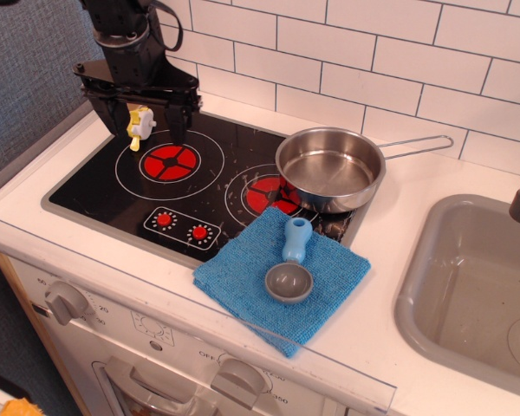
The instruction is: Move the yellow and white object and place it towards the bottom left of the stove.
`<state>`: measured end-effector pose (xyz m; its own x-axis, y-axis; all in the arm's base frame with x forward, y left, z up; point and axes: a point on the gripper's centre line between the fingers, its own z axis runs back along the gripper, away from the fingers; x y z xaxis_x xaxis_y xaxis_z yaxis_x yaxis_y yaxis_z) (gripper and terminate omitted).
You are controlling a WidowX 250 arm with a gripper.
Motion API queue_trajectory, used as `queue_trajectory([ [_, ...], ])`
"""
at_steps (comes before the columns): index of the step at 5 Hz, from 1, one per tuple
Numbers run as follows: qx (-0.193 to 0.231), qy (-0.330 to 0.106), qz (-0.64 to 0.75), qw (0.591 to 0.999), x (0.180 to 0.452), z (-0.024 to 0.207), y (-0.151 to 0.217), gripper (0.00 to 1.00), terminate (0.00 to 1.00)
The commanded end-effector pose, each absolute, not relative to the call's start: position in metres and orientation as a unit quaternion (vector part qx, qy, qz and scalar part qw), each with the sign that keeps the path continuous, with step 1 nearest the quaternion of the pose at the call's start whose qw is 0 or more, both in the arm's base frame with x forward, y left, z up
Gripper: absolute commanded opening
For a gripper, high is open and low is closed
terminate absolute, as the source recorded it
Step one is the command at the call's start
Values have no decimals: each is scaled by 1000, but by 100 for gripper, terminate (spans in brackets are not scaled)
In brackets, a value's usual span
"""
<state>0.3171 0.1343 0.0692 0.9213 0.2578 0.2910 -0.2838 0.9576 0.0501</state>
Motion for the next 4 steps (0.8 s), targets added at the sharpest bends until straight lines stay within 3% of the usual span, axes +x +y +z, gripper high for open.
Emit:
queue_trajectory([
  [1, 78, -170, 124, 975, 356, 80, 171, 100, 0],
  [4, 72, -139, 147, 977, 358, 46, 196, 100, 0],
])
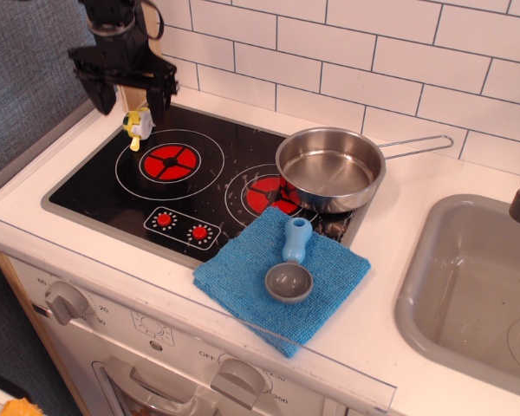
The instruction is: Move the yellow and white object and place it towards the bottom left of the stove.
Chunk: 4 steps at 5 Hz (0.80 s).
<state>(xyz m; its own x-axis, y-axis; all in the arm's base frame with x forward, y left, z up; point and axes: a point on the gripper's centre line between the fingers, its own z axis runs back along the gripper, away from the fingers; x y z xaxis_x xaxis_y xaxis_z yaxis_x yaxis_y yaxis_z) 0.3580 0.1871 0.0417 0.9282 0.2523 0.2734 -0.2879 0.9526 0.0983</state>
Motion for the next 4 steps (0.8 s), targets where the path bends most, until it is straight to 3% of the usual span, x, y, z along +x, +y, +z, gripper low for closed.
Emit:
queue_trajectory([
  [1, 67, -134, 149, 977, 357, 36, 193, 100, 0],
  [2, 74, -139, 154, 975, 359, 32, 187, 0, 0],
  [4, 79, -136, 164, 974, 358, 26, 182, 0, 0],
])
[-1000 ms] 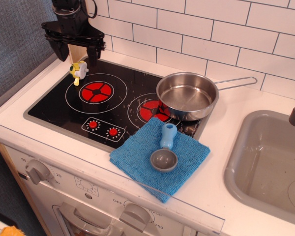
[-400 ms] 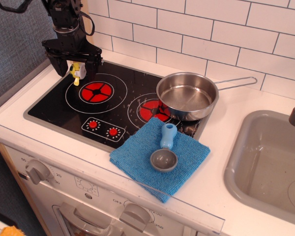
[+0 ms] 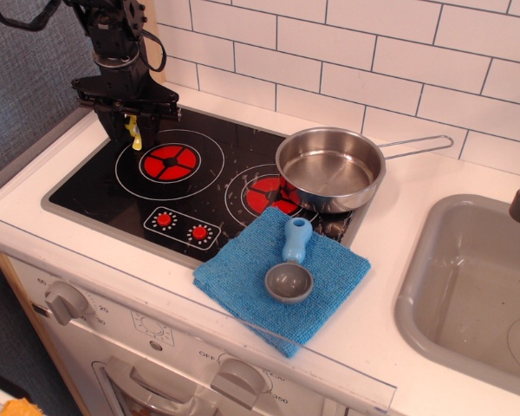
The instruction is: Move the yellow and white object and place it towards the bottom left of the stove.
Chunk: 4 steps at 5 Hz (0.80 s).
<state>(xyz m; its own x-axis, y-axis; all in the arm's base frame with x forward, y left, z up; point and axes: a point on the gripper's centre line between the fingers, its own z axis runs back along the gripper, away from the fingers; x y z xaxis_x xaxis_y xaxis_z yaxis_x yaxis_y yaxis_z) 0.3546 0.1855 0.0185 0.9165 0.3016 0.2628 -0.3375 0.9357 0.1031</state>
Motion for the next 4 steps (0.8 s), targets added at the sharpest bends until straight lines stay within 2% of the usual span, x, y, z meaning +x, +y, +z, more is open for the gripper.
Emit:
queue_trajectory([
  [1, 76, -135, 163, 974, 358, 25, 179, 0, 0],
  [2, 80, -145, 166, 972, 359, 35, 178, 0, 0],
  [3, 86, -164, 164, 969, 365, 57, 173, 0, 0],
  [4, 92, -187, 169, 963, 357, 83, 163, 0, 0],
])
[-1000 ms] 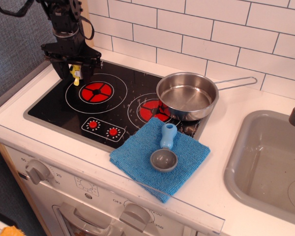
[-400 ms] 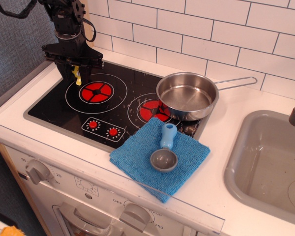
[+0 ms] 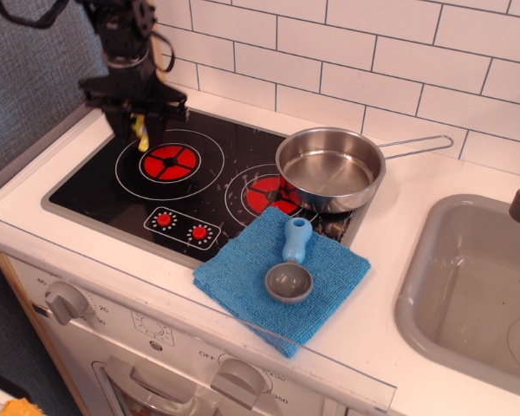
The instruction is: Move the yellow and white object and place it towards the bottom left of the stove.
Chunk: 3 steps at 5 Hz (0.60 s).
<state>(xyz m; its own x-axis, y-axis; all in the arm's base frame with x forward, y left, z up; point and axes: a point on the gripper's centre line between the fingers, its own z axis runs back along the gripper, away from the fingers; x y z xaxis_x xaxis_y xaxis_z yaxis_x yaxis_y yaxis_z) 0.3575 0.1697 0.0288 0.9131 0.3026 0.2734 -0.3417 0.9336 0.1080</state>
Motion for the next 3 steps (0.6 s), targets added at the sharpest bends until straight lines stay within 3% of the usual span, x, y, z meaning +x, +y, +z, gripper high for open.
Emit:
queue_trajectory([
  [1, 88, -199, 172, 961, 345, 99, 146, 0, 0],
  [2, 77, -210, 181, 958, 320, 114, 121, 0, 0],
  [3, 70, -212, 187, 957, 291, 114, 108, 0, 0],
])
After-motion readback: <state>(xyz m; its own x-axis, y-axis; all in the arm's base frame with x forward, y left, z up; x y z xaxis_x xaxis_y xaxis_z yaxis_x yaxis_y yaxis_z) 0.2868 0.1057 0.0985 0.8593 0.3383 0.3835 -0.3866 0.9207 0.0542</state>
